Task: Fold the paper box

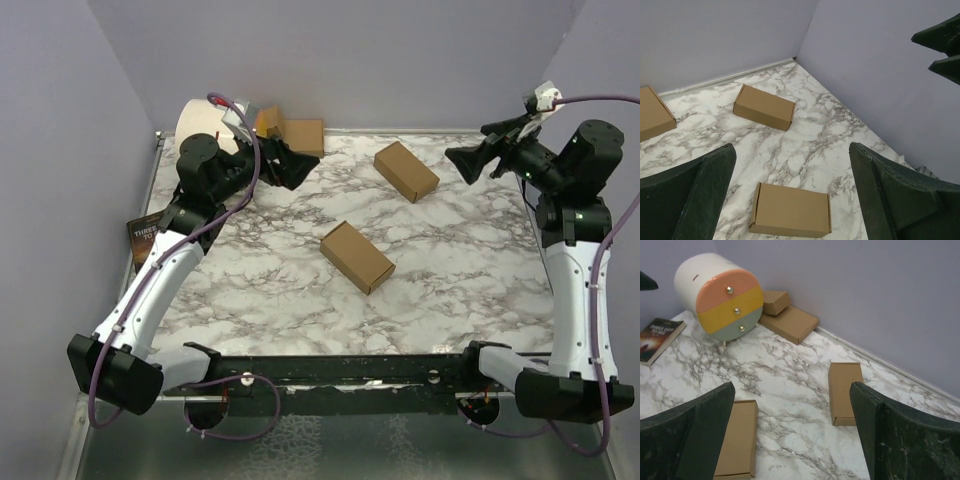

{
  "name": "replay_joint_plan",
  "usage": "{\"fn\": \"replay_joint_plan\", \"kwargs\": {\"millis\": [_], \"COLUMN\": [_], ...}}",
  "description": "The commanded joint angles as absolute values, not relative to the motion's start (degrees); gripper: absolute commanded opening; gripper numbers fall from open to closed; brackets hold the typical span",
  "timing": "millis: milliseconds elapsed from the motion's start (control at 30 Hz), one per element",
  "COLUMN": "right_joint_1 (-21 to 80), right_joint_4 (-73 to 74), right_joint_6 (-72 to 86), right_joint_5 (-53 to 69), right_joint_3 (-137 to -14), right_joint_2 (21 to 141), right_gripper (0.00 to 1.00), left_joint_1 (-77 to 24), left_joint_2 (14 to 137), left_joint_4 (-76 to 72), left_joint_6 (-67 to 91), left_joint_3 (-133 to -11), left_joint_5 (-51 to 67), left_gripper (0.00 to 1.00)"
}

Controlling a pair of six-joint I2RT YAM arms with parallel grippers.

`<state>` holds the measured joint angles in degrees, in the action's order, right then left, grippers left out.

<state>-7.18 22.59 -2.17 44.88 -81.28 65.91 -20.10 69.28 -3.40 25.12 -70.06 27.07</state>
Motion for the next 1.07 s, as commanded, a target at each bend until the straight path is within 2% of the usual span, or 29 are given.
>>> {"fn": "replay_joint_plan", "kwargs": {"millis": [0,100,333,1033], "right_joint_1": [-7.2,-7.2,-7.2,-8.2], "right_joint_4": [20.9,20.5,20.6,20.2], "right_joint_6": [6.6,8.8,8.9,7.7], "right_joint_5": [35.0,31.7,32.5,39.7], "right_joint_3": [-81.6,-80.1,-79.4,-75.8], "right_joint_2": [62.4,60.6,59.3,58.5], "right_gripper": [1.00,1.00,1.00,1.00], "left_joint_1": [-19.2,-18.7,-18.0,-17.3], "left_joint_2": [68.0,67.2,66.4,63.9], "left_joint_4": [1.1,2.2,3.8,1.9], "left_joint_6": [25.0,24.8,24.7,24.0], "left_joint_3": [-71.2,-71.4,-71.5,-65.9], "left_joint_5": [29.9,29.9,30.0,31.0], "left_gripper": [0.99,0.99,0.99,0.99]}}
